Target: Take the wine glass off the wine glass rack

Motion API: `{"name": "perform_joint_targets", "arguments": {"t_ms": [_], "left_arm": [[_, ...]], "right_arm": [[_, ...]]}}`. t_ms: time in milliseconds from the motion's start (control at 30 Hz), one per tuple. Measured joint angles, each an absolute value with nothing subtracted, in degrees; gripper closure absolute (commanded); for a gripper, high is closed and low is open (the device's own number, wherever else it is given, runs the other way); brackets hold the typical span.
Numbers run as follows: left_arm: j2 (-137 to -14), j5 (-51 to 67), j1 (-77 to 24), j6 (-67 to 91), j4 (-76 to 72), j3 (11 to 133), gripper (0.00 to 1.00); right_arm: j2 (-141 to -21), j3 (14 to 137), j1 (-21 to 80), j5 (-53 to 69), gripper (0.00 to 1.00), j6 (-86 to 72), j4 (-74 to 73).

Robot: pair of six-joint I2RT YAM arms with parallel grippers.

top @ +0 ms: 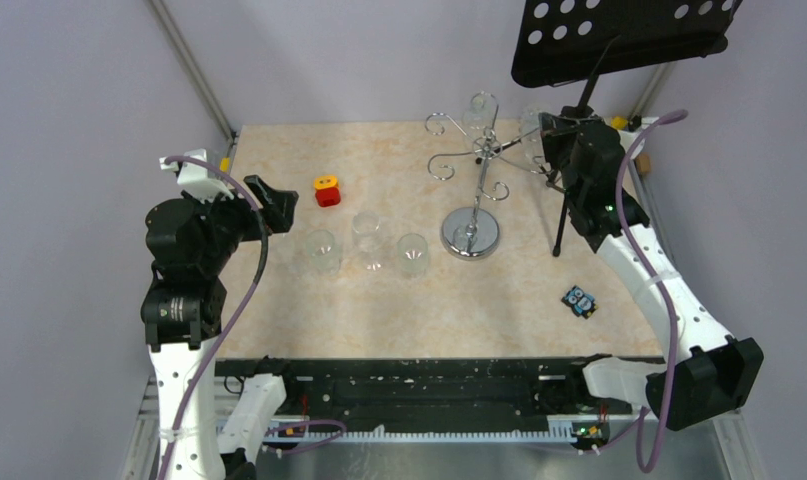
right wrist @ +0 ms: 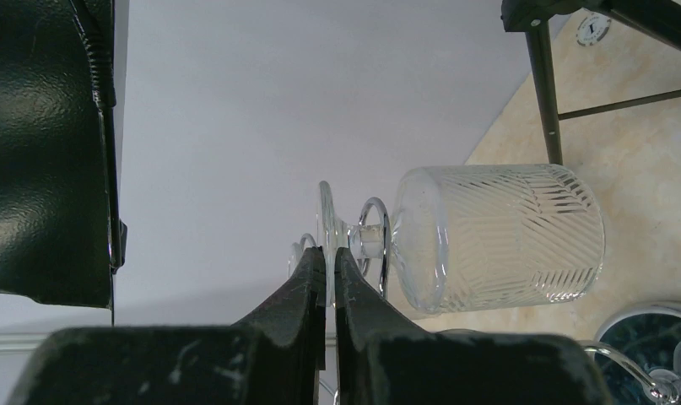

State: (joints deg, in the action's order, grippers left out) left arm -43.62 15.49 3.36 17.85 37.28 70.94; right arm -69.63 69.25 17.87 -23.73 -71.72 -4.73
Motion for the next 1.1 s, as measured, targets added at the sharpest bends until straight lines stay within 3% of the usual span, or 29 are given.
{"name": "perform_joint_targets", "arguments": {"t_ms": [1100], "left_arm": [[-43.6, 15.1, 3.4, 17.8, 37.3, 70.9, 0.01]], "right_arm": [[-70.8, 66.7, 17.3, -13.9, 1.0, -75.8, 2.7]]}}
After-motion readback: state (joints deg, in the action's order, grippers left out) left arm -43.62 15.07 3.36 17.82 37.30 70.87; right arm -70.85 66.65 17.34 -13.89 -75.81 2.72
